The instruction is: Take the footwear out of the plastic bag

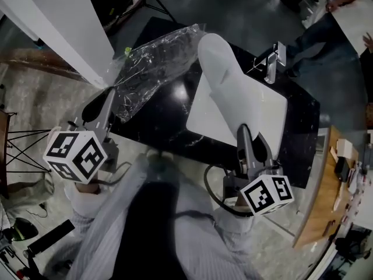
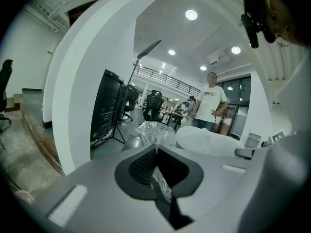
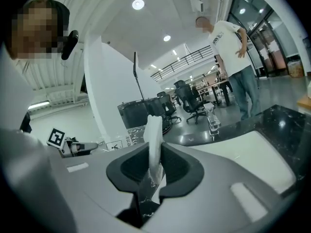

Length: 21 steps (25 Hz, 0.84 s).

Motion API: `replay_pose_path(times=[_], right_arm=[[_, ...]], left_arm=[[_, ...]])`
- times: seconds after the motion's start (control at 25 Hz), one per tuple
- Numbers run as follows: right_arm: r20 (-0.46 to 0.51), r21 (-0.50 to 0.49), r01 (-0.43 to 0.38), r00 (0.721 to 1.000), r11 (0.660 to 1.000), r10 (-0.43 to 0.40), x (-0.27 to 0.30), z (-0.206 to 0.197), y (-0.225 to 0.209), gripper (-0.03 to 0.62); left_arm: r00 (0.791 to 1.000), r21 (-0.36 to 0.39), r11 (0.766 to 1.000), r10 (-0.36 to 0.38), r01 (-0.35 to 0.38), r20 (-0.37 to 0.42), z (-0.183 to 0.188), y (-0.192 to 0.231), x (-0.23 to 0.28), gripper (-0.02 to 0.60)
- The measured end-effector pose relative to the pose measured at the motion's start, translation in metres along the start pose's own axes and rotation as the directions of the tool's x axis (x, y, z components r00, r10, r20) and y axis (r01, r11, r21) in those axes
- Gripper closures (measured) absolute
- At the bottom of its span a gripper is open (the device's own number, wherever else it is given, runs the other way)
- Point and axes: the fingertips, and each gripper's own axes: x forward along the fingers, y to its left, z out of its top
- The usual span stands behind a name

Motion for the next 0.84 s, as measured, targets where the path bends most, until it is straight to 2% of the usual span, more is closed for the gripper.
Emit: replay_pose_path(times=[0.24, 0.84], right_arm=[[0.008, -0.024, -0.001, 1.0, 1.0, 0.001, -0.0031, 0.0016, 0.003, 0.519], [0.003, -0.011, -0.004, 1.0, 1.0, 0.004, -0.0034, 0.0033, 0.0022, 0.519]], left_arm=[[1.0, 0.0, 1.0, -0.021, 0.021, 0.003, -0.0013, -0.0071, 0.0001, 0.58], [0.999, 0.0, 1.0, -0.031, 0.031, -0.015, -0.0025, -0.0098, 0.0034, 0.58]])
